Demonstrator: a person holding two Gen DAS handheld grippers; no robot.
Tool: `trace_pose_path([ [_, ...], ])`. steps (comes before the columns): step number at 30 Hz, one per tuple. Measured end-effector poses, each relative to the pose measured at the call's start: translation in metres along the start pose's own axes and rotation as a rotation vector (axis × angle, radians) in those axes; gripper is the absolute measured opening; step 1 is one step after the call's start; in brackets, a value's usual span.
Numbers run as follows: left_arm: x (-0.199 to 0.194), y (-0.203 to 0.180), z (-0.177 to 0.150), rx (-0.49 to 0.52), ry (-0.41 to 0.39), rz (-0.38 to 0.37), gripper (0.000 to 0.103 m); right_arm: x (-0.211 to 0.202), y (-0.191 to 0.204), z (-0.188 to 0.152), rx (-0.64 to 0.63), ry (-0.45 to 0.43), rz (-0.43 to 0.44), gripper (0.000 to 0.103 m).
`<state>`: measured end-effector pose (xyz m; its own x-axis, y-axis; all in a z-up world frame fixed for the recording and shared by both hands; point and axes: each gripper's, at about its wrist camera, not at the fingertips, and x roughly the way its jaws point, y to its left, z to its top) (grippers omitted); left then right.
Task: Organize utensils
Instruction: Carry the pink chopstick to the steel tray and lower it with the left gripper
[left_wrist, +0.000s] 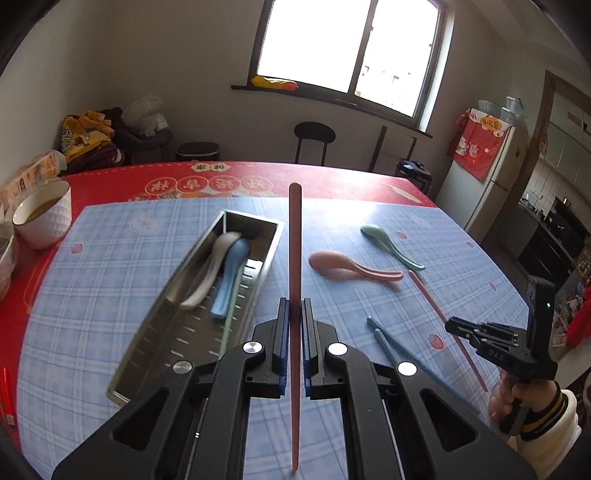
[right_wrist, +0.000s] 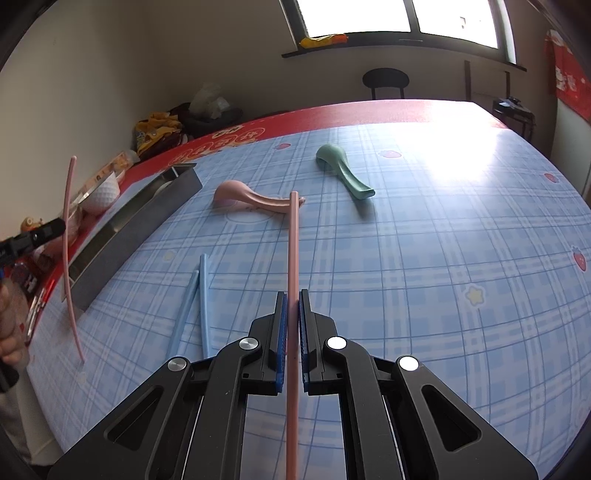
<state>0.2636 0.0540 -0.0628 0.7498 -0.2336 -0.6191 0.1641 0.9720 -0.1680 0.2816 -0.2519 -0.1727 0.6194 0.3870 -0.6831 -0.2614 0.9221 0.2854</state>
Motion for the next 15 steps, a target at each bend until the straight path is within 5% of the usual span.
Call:
trace_pose_path([
  [6, 0.016, 0.028, 0.026, -0.01, 0.006, 0.079, 0.006, 0.001, -0.003, 0.0, 0.01, 0.002, 0.009, 0.006],
  [15, 0.055, 0.045, 0.014, -0.043, 0.099, 0.067, 0.006, 0.003, -0.003, 0.001, 0.008, 0.013, 0.015, 0.006],
])
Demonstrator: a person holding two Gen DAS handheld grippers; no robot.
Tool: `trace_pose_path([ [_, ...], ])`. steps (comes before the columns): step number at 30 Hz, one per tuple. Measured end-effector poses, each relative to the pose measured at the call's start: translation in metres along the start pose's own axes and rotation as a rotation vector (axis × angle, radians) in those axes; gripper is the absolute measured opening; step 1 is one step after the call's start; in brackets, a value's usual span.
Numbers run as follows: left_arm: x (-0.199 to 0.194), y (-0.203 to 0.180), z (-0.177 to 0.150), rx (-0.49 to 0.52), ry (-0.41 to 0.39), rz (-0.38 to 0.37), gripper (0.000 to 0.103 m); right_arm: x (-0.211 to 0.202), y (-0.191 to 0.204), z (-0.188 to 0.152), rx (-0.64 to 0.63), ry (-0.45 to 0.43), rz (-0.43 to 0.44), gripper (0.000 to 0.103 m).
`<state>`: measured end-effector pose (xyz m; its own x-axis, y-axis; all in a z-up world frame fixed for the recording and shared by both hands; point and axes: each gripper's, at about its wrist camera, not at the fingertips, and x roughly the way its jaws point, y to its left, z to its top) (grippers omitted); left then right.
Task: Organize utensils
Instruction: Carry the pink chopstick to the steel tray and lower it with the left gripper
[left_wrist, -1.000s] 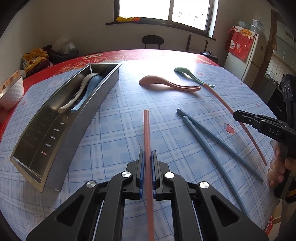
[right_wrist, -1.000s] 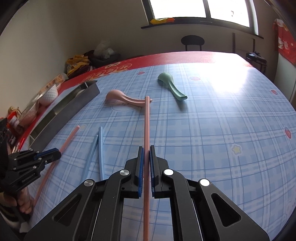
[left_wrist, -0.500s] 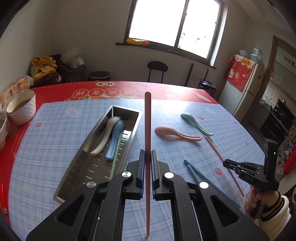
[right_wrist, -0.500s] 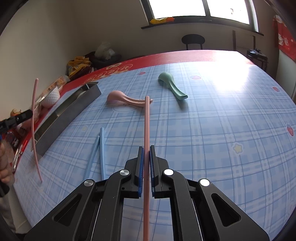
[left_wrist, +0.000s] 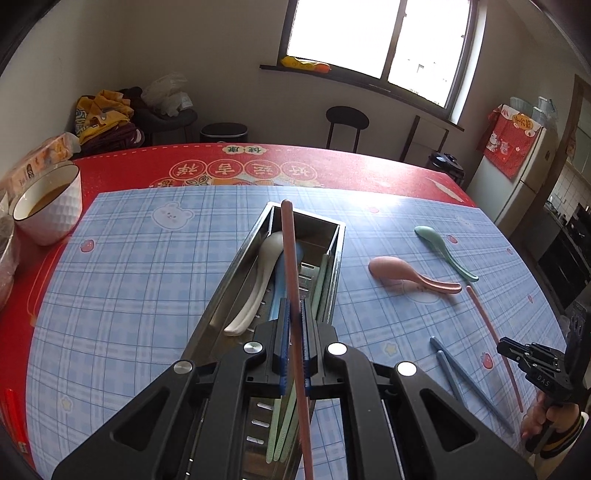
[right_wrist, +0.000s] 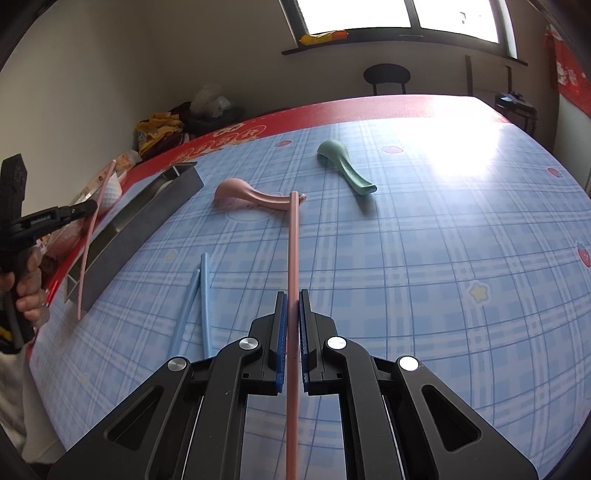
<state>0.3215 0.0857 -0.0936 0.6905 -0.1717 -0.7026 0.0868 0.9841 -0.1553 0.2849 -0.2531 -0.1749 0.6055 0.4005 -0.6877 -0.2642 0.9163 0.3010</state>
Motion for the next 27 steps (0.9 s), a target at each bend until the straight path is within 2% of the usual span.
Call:
trace_pose_path([
  [1, 0.006, 0.001, 0.001, 0.001, 0.016, 0.003, 0.005, 0.0, 0.0, 0.0, 0.0, 0.0, 0.001, 0.006],
  [2, 0.012, 0.001, 0.001, 0.005, 0.036, 0.005, 0.0, 0.0, 0.0, 0.0, 0.0, -0.001, 0.0, 0.006],
  [8, 0.042, 0.001, 0.008, 0.046, 0.122, 0.022, 0.0, -0.001, -0.001, -0.001, 0.011, -0.011, 0.002, 0.006],
  [14, 0.033, 0.003, 0.015, 0.056, 0.115, -0.001, 0.0, -0.001, -0.003, -0.001, 0.016, -0.011, 0.008, 0.006],
  [17, 0.028, 0.005, 0.012, 0.072, 0.153, -0.01, 0.0, -0.002, -0.002, -0.002, 0.013, -0.009, 0.009, 0.006],
  [19, 0.029, 0.005, 0.007, 0.091, 0.202, -0.026, 0.002, -0.002, -0.001, -0.002, 0.011, -0.01, 0.01, 0.006],
  [23, 0.033, 0.005, -0.004, 0.122, 0.281, -0.008, 0.018, -0.002, -0.002, -0.002, 0.014, -0.013, 0.012, 0.006],
  [27, 0.038, 0.009, -0.009, 0.122, 0.295, 0.03, 0.018, -0.003, -0.002, -0.002, 0.015, -0.017, 0.012, 0.006],
])
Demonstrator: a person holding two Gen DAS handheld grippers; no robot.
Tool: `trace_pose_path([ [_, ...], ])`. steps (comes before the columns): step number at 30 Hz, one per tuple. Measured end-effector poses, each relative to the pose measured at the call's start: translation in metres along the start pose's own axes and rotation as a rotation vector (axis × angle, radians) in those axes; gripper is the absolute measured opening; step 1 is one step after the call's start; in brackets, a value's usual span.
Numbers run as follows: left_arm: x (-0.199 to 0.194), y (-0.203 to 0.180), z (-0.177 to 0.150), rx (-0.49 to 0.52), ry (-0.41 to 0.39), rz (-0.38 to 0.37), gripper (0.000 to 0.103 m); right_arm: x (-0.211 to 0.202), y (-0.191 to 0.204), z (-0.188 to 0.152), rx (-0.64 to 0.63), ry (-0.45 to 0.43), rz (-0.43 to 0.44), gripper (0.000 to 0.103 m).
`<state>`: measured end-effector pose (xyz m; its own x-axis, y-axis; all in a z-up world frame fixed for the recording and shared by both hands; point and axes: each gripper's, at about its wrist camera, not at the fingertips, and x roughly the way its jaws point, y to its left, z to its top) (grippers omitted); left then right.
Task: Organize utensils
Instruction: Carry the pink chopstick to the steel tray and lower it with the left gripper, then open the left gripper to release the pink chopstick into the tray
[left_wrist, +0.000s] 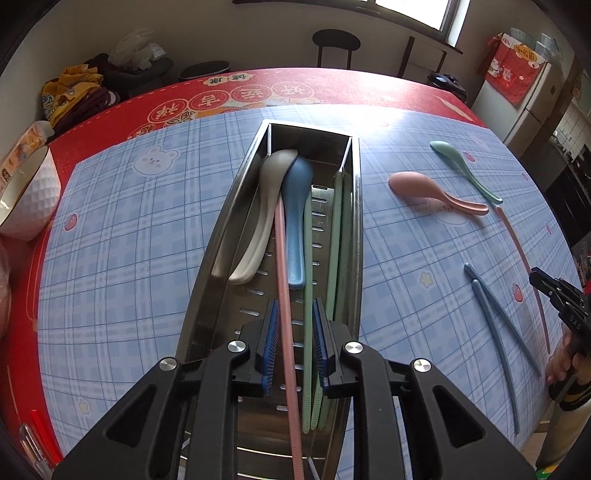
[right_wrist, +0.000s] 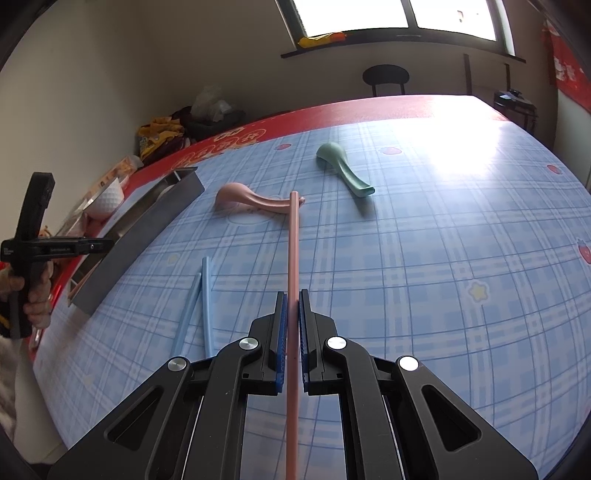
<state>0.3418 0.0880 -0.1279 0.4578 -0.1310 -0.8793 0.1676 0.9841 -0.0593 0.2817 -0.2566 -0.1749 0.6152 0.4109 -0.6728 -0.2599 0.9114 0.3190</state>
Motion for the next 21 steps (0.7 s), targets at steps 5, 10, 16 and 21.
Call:
trace_pose_path([
  [5, 0.008, 0.007, -0.001, -0.012, 0.018, 0.04, 0.015, -0.001, -0.001, 0.0, 0.004, -0.004, 0.002, 0.006],
  [10, 0.007, 0.009, -0.004, -0.007, -0.012, 0.041, 0.006, -0.002, -0.001, 0.0, 0.005, -0.003, 0.004, 0.006],
  [16, 0.01, 0.003, 0.003, 0.018, -0.024, 0.063, 0.005, -0.002, -0.001, 0.0, 0.006, -0.002, 0.004, 0.006],
  [21, 0.021, 0.003, 0.013, 0.013, -0.01, 0.073, 0.005, -0.002, -0.001, 0.0, 0.007, -0.002, 0.004, 0.006],
])
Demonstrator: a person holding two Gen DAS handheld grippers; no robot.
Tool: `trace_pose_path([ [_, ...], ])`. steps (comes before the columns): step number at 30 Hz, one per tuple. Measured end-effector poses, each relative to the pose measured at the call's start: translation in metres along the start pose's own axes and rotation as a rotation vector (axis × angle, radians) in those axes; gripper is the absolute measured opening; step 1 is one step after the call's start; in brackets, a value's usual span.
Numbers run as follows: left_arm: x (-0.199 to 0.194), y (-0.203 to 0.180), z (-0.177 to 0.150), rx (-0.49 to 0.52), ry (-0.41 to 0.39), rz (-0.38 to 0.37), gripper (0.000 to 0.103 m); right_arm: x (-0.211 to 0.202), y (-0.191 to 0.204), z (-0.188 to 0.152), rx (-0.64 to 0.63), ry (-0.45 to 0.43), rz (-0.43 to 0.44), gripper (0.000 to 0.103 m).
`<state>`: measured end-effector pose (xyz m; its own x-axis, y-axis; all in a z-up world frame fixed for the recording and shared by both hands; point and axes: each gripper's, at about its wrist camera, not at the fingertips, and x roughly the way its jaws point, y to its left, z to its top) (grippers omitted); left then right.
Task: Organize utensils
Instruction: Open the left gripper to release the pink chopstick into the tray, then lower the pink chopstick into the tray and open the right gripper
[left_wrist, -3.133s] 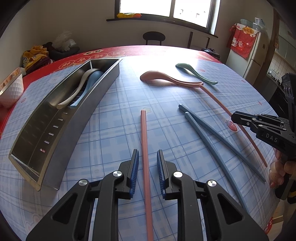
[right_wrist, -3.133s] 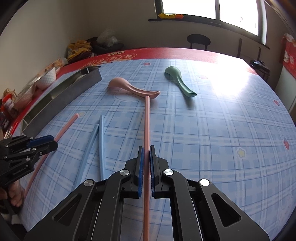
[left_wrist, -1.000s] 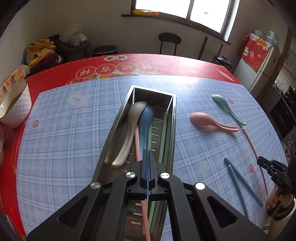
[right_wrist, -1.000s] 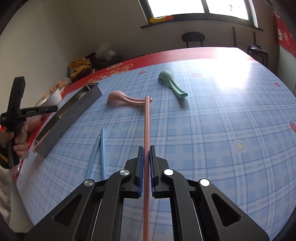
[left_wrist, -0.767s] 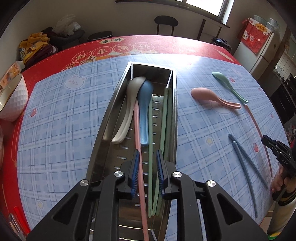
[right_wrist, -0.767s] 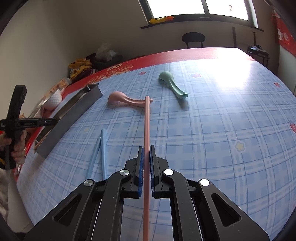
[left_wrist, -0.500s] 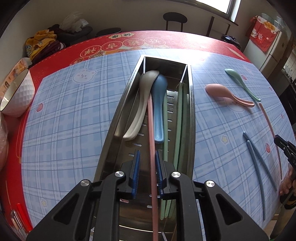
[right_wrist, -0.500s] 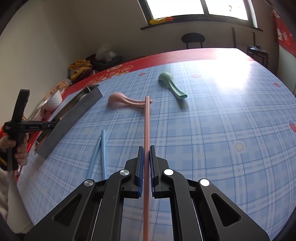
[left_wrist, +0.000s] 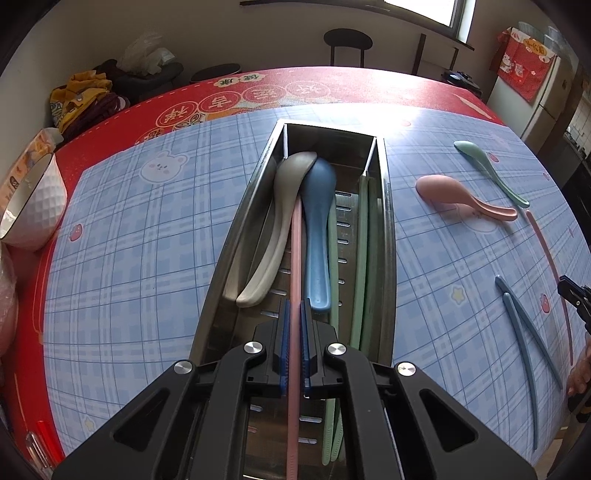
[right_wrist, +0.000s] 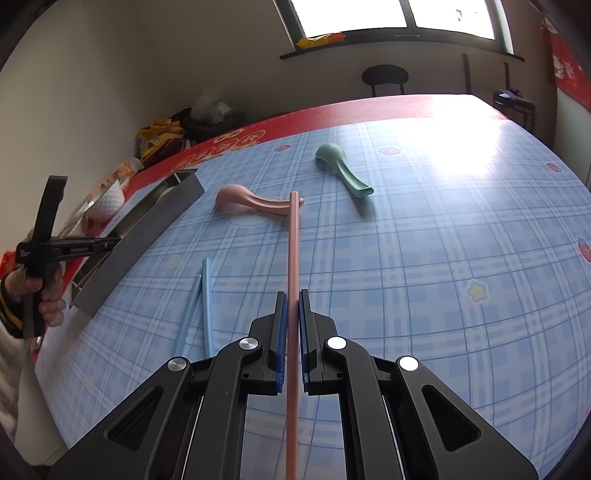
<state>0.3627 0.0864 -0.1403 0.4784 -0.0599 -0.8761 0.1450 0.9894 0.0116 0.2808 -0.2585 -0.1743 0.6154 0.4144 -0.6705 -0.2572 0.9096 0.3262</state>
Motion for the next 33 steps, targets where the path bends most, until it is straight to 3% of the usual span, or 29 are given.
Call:
trace_pose_path([
  [7, 0.006, 0.0, 0.009, -0.002, 0.01, 0.004, 0.006, 0.0, 0.0, 0.0, 0.0, 0.0, 0.001, 0.006],
  [9, 0.002, 0.003, 0.008, -0.021, 0.004, -0.03, 0.015, 0.0, -0.001, 0.0, 0.0, 0.0, 0.0, 0.006],
  [10, -0.004, 0.004, 0.006, -0.028, -0.014, -0.049, 0.022, 0.0, -0.001, 0.0, 0.0, 0.001, 0.001, 0.006],
  [11, -0.011, 0.005, 0.005, -0.029, -0.038, -0.056, 0.036, 0.0, -0.001, 0.0, 0.0, 0.003, 0.0, 0.006],
  [14, -0.035, 0.005, -0.004, -0.014, -0.127, -0.072, 0.041, 0.002, -0.001, 0.001, -0.001, 0.009, -0.004, 0.006],
  [19, -0.064, 0.002, -0.035, 0.034, -0.29, 0.016, 0.058, 0.002, -0.001, 0.002, -0.002, 0.01, -0.007, 0.006],
  [22, -0.07, 0.0, -0.054, 0.068, -0.365, 0.029, 0.069, 0.003, -0.001, 0.001, 0.006, 0.018, -0.002, 0.006],
  [25, -0.077, -0.001, -0.068, 0.108, -0.447, 0.063, 0.088, 0.004, -0.001, 0.003, 0.013, 0.032, -0.011, 0.006],
  [29, -0.078, -0.001, -0.079, 0.144, -0.534, 0.092, 0.095, 0.004, 0.0, 0.006, 0.042, 0.06, -0.029, 0.006],
  [33, -0.076, 0.007, -0.085, 0.113, -0.568, 0.037, 0.096, 0.001, 0.003, 0.017, 0.103, 0.075, -0.006, 0.006],
])
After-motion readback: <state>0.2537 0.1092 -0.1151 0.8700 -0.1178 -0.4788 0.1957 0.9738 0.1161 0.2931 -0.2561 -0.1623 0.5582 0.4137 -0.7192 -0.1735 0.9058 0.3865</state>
